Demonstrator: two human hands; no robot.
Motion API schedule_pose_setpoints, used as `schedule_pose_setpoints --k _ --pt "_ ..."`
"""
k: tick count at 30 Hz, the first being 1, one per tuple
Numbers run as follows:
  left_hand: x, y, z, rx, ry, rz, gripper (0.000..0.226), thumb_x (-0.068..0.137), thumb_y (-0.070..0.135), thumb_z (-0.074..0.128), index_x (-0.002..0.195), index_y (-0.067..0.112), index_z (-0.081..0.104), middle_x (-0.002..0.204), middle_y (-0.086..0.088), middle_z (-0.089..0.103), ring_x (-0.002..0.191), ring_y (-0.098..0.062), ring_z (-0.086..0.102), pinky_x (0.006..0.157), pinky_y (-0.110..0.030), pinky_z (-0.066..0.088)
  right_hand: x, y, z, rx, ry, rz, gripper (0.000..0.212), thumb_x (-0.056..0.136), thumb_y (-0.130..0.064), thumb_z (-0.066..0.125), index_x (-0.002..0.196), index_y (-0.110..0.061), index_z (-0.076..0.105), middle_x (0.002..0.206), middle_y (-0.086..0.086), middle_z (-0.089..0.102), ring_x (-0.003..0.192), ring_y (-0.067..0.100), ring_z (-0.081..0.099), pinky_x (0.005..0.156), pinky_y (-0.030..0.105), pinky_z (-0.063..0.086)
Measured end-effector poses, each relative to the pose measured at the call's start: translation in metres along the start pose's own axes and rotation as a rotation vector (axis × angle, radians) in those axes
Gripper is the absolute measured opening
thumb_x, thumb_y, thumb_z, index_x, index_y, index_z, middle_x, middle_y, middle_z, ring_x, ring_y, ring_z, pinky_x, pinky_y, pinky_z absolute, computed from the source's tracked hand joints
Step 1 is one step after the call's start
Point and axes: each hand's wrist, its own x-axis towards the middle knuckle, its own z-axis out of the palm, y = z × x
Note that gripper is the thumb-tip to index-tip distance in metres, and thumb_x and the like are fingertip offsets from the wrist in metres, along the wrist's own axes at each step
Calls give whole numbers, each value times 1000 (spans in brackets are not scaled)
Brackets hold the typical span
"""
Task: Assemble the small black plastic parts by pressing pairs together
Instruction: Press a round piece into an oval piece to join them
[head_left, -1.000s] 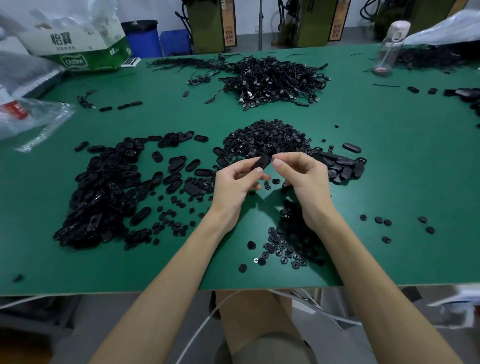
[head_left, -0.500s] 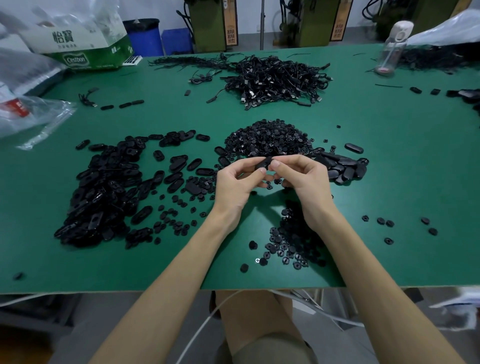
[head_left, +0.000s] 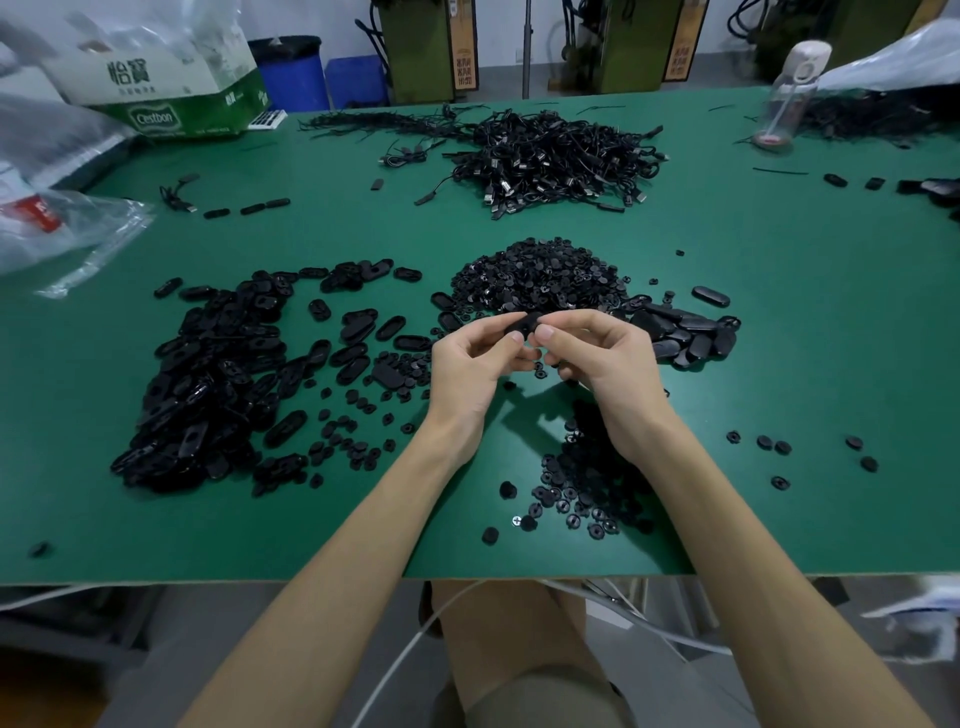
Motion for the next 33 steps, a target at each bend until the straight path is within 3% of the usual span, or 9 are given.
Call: schedule_pose_setpoints --k 4,8,11,16,26,29,33 --pt "0 1 0 6 11 -5 24 97 1 67 119 3 73 92 -15 78 82 -24 75 79 -31 59 -1 -1 0 -12 -5 -11 7 88 -15 80 95 -15 78 84 3 77 72 9 65 66 21 48" --pt "-1 1 1 54 -4 10 23 96 1 68 117 6 74 87 -10 78 77 -21 75 75 -27 59 0 2 2 -184 106 -126 4 88 -13 80 90 -16 78 79 -7 75 73 2 63 69 16 49" --pt "-2 3 1 79 -20 24 22 96 0 68 116 5 74 87 -8 78 76 -20 75 72 -25 59 1 3 0 -271 166 -146 5 87 -17 81 88 -21 78 80 -9 75 75 5 62 73 22 52" --pt "-3 3 2 92 -44 30 22 95 -1 70 115 3 74 90 -11 78 78 -21 76 73 -26 59 -1 3 4 -420 167 -193 5 89 -17 78 88 -21 77 84 -8 74 78 6 63 80 29 55" --pt "-4 4 2 77 -92 25 23 93 -1 72 116 0 73 97 -13 78 80 -20 75 74 -26 58 -6 0 7 -606 177 -332 5 92 -12 73 88 -16 72 86 -5 69 83 15 62 76 23 48" --pt "-4 3 1 37 -59 13 21 94 -1 70 116 -1 72 93 -11 78 78 -19 74 75 -26 58 -6 2 9 -720 137 -406 5 94 -9 71 95 -10 76 94 1 65 88 18 59 76 21 43" --pt "-2 2 -1 4 -9 0 19 95 4 72 114 -1 70 93 -11 77 80 -23 74 77 -31 60 -6 3 11 -730 57 -397 23 98 -4 64 110 -15 79 101 -1 62 91 13 58 74 10 36"
